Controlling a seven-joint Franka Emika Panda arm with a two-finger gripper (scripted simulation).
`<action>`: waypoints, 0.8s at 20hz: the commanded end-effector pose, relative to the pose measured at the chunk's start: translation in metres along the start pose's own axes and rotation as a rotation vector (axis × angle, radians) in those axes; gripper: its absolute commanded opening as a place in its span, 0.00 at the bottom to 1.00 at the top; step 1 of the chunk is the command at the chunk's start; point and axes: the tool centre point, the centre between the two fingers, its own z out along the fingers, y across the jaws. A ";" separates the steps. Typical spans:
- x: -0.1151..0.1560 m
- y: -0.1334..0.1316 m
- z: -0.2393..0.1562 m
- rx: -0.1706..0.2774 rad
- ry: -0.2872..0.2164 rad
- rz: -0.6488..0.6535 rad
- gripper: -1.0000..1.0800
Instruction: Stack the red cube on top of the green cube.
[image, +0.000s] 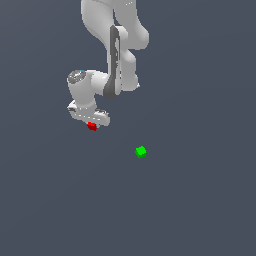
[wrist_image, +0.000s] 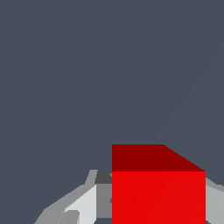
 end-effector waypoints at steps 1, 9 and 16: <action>0.000 0.000 -0.017 0.000 0.001 0.000 0.00; 0.001 0.000 -0.050 -0.001 0.001 0.000 0.00; 0.002 -0.001 -0.052 -0.001 0.002 -0.001 0.00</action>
